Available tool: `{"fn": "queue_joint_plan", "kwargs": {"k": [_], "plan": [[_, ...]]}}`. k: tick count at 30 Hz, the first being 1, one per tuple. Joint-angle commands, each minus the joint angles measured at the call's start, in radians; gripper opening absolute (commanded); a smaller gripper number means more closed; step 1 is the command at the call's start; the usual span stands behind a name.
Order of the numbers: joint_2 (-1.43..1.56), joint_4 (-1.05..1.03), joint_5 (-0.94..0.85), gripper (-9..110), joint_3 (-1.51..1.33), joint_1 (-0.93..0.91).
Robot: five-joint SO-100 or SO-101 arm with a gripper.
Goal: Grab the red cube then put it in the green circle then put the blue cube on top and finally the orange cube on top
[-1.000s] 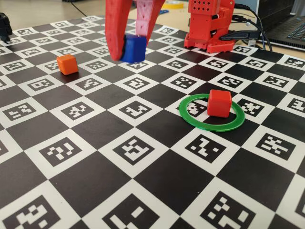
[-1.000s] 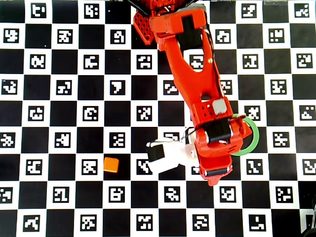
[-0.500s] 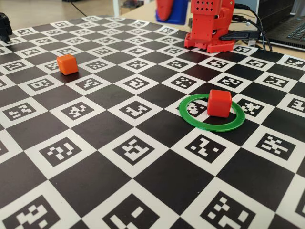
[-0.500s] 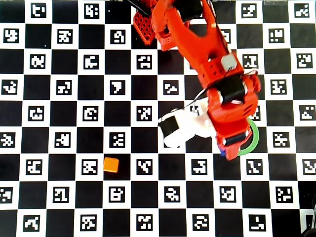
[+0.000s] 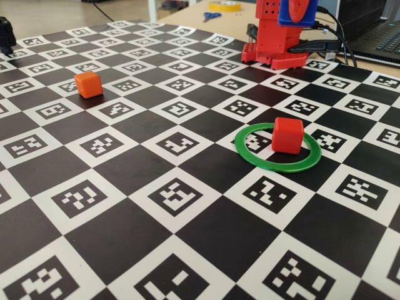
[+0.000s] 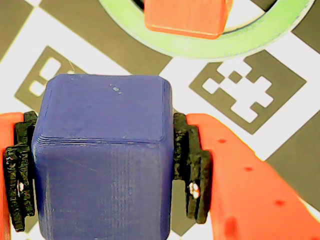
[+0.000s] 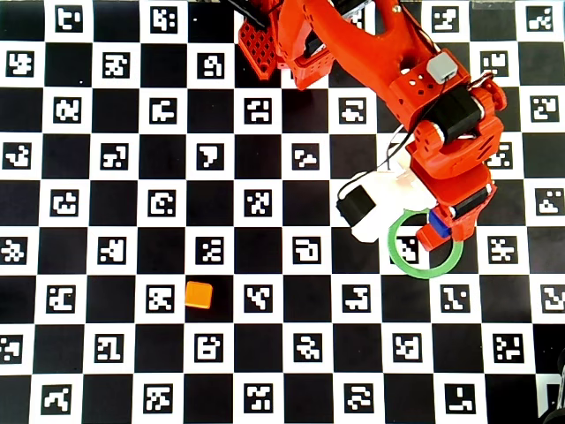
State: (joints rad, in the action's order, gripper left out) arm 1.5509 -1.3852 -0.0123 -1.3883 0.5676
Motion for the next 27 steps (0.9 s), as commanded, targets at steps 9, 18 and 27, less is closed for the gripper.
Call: {"fn": "queue_joint_plan", "kwargs": {"k": [9, 18, 27], "plan": [[-0.064, 0.121, 0.034, 10, -0.051, 0.02], [-0.152, 0.147, 0.051, 10, -0.046, 0.051], [-0.199, 0.183, 0.064, 10, -0.046, 0.066]]}}
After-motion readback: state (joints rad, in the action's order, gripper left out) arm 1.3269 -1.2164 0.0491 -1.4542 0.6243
